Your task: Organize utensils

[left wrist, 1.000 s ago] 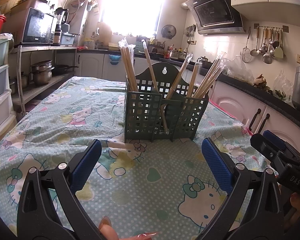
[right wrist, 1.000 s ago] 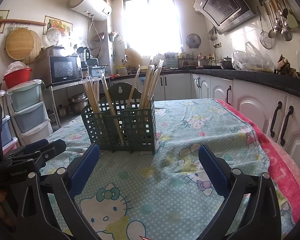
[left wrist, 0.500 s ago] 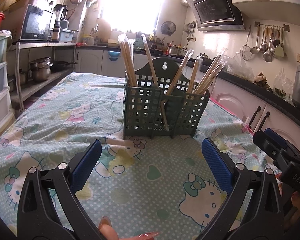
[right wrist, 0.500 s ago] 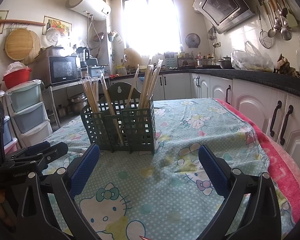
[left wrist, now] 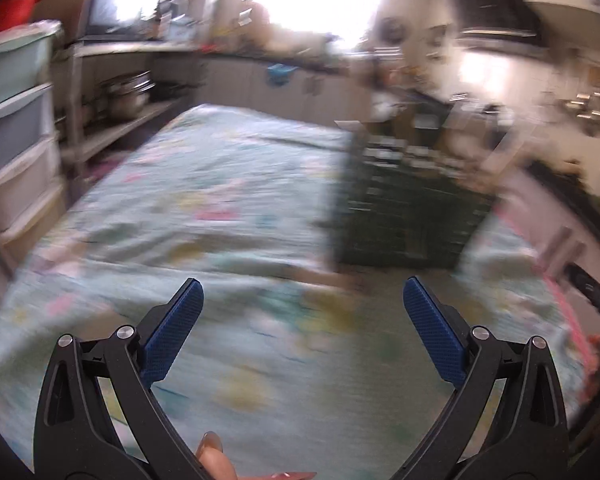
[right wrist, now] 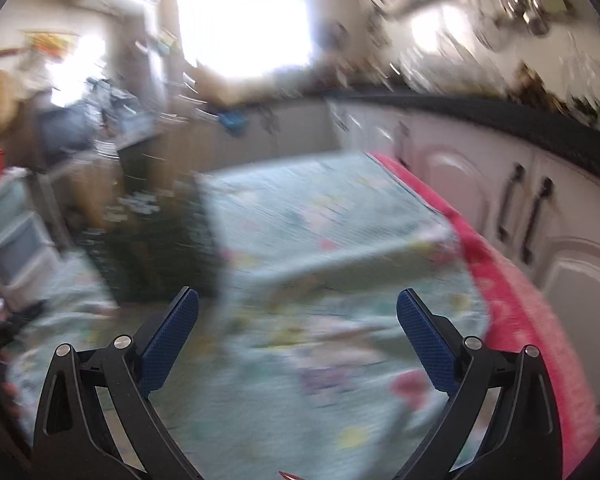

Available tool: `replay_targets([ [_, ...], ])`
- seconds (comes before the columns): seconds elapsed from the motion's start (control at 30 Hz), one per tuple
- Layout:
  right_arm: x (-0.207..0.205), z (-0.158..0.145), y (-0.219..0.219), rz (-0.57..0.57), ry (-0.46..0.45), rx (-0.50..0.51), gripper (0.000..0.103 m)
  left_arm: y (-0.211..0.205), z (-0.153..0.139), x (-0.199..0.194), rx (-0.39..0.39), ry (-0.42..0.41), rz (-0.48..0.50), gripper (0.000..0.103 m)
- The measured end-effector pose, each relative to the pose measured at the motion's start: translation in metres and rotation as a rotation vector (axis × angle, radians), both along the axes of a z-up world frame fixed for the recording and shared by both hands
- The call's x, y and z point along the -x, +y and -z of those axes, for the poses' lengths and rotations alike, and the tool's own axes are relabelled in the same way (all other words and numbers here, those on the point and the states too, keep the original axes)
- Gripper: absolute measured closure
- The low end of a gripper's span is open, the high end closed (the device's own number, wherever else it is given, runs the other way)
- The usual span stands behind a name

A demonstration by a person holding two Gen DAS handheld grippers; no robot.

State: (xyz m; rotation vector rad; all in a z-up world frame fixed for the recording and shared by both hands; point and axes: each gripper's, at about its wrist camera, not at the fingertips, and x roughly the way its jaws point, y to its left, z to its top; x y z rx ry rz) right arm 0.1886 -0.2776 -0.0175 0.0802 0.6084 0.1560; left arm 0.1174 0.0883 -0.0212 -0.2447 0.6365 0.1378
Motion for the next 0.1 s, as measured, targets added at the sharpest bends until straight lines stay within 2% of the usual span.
replay_targets([
  [0.1, -0.048, 0.02, -0.023, 0.077, 0.164, 0.065, 0.007, 0.041, 0.014, -0.03, -0.024, 0.127, -0.097, 0.011],
])
